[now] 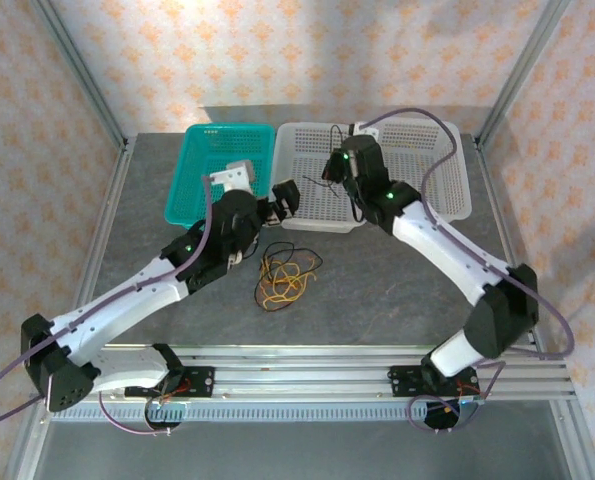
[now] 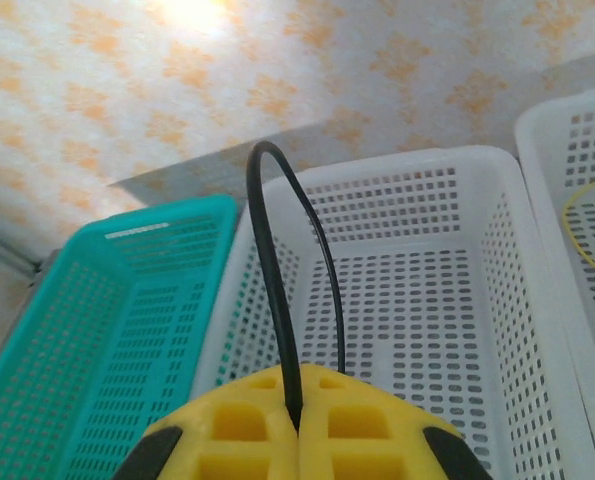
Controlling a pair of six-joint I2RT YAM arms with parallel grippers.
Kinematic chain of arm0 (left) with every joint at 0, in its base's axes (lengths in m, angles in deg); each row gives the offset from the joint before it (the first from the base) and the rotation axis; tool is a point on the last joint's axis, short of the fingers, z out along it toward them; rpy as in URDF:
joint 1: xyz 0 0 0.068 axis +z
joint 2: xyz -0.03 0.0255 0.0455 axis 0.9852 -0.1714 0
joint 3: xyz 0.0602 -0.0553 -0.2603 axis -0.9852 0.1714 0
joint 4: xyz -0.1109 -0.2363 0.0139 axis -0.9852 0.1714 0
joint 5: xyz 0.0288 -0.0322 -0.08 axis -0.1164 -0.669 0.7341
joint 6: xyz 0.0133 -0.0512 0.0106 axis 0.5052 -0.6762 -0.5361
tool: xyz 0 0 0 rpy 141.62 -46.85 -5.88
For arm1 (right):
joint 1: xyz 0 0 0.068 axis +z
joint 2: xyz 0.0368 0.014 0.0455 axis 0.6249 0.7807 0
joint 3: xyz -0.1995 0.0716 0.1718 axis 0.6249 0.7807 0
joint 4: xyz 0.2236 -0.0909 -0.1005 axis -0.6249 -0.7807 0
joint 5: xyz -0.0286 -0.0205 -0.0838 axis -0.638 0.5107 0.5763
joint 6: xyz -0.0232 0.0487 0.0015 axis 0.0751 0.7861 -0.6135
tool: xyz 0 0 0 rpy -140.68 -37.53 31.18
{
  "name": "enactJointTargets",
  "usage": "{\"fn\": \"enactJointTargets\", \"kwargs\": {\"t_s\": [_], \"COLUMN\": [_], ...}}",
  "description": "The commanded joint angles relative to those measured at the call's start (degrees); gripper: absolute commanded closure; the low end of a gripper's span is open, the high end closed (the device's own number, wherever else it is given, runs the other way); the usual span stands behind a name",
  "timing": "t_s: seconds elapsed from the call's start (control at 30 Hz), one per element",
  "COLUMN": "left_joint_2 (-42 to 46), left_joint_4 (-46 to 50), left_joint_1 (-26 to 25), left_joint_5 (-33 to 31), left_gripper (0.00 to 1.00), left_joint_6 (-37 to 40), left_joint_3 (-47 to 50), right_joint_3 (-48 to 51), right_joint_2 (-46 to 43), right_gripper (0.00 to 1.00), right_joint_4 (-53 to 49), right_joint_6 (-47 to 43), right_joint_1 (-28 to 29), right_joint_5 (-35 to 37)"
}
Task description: Untangle the cables
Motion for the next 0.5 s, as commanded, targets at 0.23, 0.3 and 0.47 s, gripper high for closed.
{"fn": "enactJointTargets", "kwargs": {"t_s": [0.23,0.3,0.47], "left_joint_2": [1.86,1.85,3.32], "left_joint_4": [0.04,1.11,0.29], "left_joint_1": [5.91,6.34,6.35], "left_joint_5": [12.09,12.29,13.3], "left_gripper": [0.01,0.01,0.01], "left_joint_6": [-6.3,-6.64,-6.11], "left_joint_3": [1.65,1.03,0.56], "right_joint_3": [-20.7,-25.88,-29.91], "right_joint_2": [21.27,25.78,32.06], "right_gripper": [1.0,1.0,1.0], "right_joint_4": [-8.45,-10.62,-8.54], "right_joint_6": [9.62,9.59,8.8], "right_joint_1": [-5.27,-5.95,-5.97], "right_joint_5": [-7.11,-11.07,-17.06]}}
